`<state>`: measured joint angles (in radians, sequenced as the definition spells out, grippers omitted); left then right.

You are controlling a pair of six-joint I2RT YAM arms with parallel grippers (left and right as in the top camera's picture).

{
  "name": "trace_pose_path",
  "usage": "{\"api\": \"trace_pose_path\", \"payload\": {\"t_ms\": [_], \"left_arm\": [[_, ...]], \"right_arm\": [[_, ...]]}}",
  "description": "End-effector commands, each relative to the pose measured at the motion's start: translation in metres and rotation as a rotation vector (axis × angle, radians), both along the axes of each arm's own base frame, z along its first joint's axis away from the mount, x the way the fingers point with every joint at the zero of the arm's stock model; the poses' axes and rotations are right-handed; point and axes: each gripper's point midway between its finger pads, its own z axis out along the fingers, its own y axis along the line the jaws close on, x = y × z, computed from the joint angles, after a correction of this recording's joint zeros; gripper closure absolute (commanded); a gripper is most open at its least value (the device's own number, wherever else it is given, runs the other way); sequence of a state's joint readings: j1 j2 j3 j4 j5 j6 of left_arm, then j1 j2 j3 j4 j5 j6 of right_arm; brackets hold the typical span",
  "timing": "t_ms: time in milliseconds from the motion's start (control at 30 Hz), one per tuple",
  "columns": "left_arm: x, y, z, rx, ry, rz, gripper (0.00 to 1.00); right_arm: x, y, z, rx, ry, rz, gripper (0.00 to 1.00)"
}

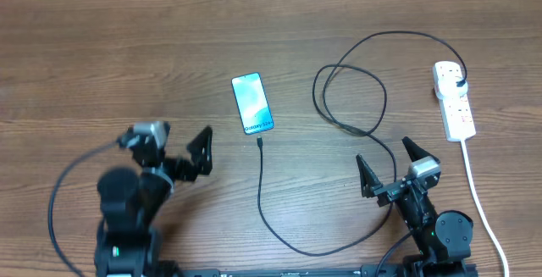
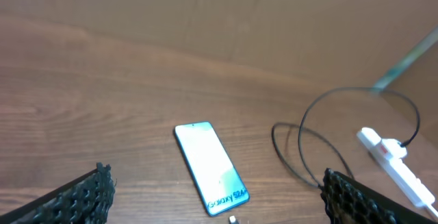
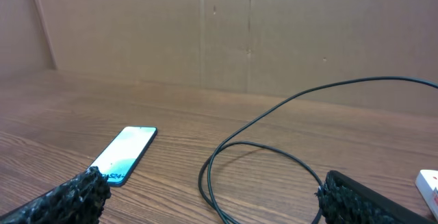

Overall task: Plug charger to phone and switch on socket
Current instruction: 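Move the left gripper forward over the phone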

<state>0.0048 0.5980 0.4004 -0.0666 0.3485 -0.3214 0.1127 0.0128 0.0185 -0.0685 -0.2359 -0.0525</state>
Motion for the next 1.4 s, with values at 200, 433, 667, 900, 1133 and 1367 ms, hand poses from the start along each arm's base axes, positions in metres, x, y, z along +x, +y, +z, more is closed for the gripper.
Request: {"api": "trace_pose_path", "payload": {"t_ms": [200, 433, 667, 900, 1133, 1367], "left_arm": [[0.074, -0.046, 0.012, 0.104, 0.306, -0.148, 0.00], [0.097, -0.075, -0.008, 0.255, 0.565, -0.164, 0.00], [0.102, -0.092, -0.031, 0.263, 0.638, -0.202, 0.00], [0.109, -0.095, -0.046, 0.253, 0.666, -0.192, 0.00], [0.125, -0.099, -0.062, 0.186, 0.711, -0.132, 0.00], [0.145, -0.102, -0.083, 0.159, 0.834, -0.029, 0.00]], "right_arm": [[0.000, 0.000, -0.002, -0.001, -0.005, -0.002, 0.00], [0.000, 0.000, -0.002, -0.001, -0.005, -0.002, 0.00], [0.000, 0.000, -0.002, -0.001, -0.005, -0.002, 0.00], [0.000, 0.000, -0.002, -0.001, -0.005, -0.002, 0.00], [0.000, 0.000, -0.002, -0.001, -0.005, -0.002, 0.00], [0.000, 0.000, -0.002, -0.001, -0.005, -0.002, 0.00]]}}
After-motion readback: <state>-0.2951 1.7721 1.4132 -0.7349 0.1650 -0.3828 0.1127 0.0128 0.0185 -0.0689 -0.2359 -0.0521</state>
